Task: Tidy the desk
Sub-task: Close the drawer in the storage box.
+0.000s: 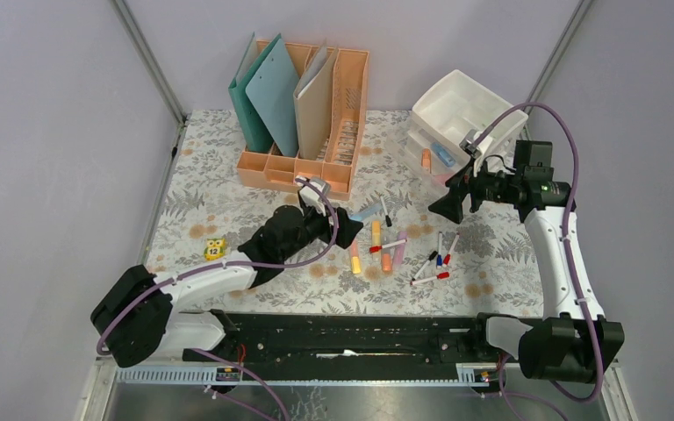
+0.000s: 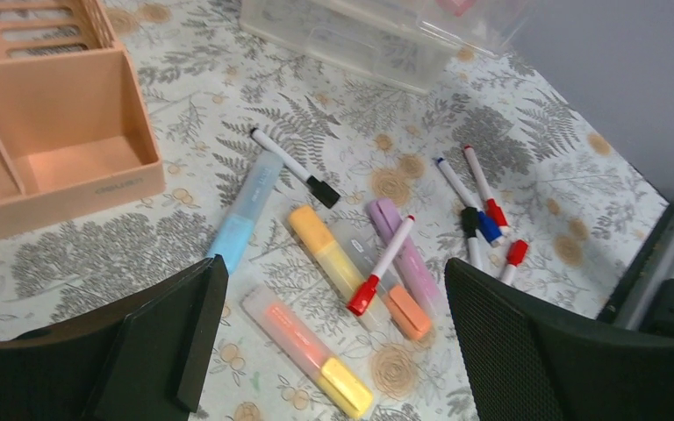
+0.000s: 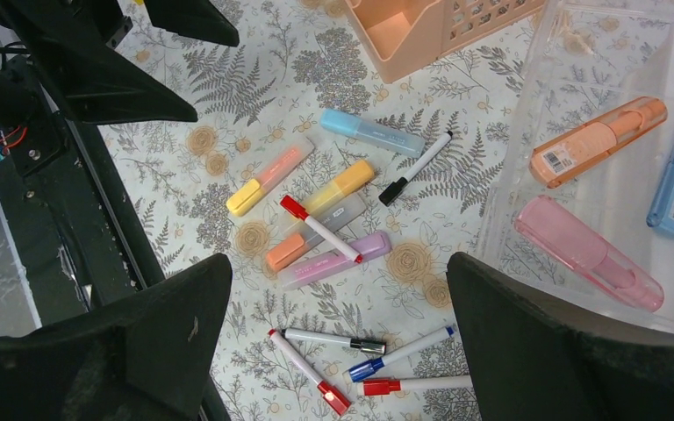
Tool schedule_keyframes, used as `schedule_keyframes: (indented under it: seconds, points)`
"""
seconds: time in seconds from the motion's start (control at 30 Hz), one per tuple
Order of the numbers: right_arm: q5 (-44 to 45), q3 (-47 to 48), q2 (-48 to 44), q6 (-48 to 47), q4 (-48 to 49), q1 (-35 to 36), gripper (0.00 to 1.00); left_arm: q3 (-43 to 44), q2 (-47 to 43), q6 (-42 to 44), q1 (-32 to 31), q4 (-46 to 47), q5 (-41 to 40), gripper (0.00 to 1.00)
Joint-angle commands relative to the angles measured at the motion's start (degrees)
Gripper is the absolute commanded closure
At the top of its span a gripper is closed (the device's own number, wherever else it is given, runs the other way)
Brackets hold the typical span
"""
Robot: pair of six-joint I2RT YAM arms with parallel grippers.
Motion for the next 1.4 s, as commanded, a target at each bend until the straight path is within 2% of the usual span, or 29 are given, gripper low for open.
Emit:
schedule_keyframes:
  seconds: [0.0, 0.33, 0.5, 0.73, 0.9, 0.93, 0.97, 1.07, 1.27, 1.37]
  points:
    - [-1.31, -0.18, -1.86, -0.88, -0.16, -0.04, 0.0, 0.71, -4.48, -5.36, 0.35, -0.83, 3.43, 0.02]
    - [-1.31, -3.78, -6.92, -0.88, -0.16, -0.04, 0.0, 0.15, -21.08, -6.87, 0.91, -14.76, -1.88, 0.01]
    - [-1.31, -3.09, -7.5, -0.88, -0.16, 2.55, 0.0, -3.76, -24.93, -12.05, 0.91, -10.95, -0.5, 0.01]
    - [-1.31, 0.17, -6.42, -0.88, -0.16, 18.98, 0.0, -6.34, -21.3, -16.38, 0.91, -0.6, 7.83, 0.01]
    - [-1.31, 5.01, -2.19, -0.88, -0.16, 24.8, 0.0, -8.52, -18.8, -19.51, 0.94, 4.25, 9.35, 0.01]
    - [15.73, 5.68, -1.33, -4.58, -7.33, 25.58, 0.14, -9.04, -18.77, -20.04, 0.91, 4.59, 9.41, 0.01]
    - [23.12, 6.18, -0.6, -3.77, -7.45, 26.49, 0.21, -9.52, -18.84, -20.32, 0.93, 4.75, 9.43, 0.01]
    - [31.91, 7.02, 2.17, -0.81, -3.65, 29.12, 0.36, -10.83, -19.99, -20.63, 0.91, 4.1, 9.0, 0.01]
    - [48.13, 9.11, 10.16, 0.9, 0.49, 31.8, 0.75, -13.88, -24.31, -20.61, 0.95, 2.12, 6.77, 0.01]
    - [51.03, 9.21, 12.53, 1.09, 2.16, 31.81, 0.82, -15.02, -26.07, -20.65, 0.91, 1.4, 5.86, 0.01]
